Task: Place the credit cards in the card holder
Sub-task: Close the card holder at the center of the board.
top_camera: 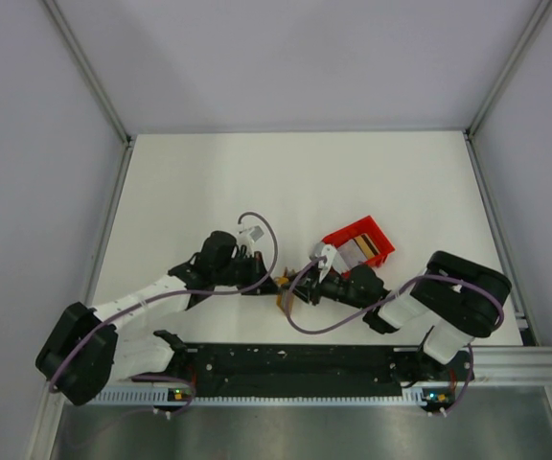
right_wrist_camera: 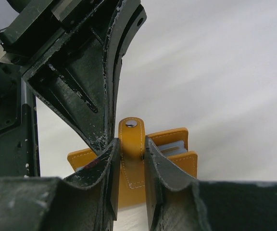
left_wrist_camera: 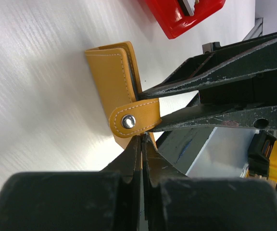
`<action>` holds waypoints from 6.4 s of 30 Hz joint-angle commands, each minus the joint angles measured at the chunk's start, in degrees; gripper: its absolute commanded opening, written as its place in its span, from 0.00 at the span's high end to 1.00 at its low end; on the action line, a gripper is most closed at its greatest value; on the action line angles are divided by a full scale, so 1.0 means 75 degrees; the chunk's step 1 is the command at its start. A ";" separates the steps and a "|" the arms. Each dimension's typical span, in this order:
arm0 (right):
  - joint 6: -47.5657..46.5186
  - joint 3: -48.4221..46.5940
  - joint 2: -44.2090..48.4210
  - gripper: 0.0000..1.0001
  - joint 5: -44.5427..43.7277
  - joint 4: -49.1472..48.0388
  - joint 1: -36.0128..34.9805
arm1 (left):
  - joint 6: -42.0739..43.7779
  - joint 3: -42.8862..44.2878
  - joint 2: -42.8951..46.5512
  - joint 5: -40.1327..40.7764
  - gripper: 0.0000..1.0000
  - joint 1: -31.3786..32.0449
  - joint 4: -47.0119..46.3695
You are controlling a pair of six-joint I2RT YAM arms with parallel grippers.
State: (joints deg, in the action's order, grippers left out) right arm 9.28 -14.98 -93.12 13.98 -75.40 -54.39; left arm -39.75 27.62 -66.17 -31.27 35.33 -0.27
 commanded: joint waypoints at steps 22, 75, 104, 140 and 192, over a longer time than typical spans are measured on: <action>0.0392 0.0696 0.1703 0.45 -0.1394 -0.1352 -0.0107 | 0.1455 0.1614 -0.0868 -0.0414 1.00 0.0293 0.0950; 0.3767 -0.1634 0.4366 0.45 -0.1969 1.0802 0.0186 | 0.0542 0.2001 -0.2814 0.1953 0.75 0.1746 0.0880; -0.0850 0.0895 0.4929 0.36 -0.0434 0.6927 0.0174 | 0.0975 0.2412 -0.2814 0.1720 0.76 0.1734 0.0997; -0.1471 0.1681 0.5724 0.81 0.0000 0.5389 -0.0013 | 0.0881 0.2634 -0.3880 0.1403 0.76 0.1758 0.0365; 0.4389 -0.0661 0.5294 0.71 -0.2627 1.1330 0.0209 | 0.0543 0.2787 -0.4056 0.2550 0.71 0.2883 0.0915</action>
State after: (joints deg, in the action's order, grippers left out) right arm 42.46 -15.92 -49.08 -10.33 9.74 -53.30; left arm -33.17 50.68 -95.53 -16.19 56.51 7.46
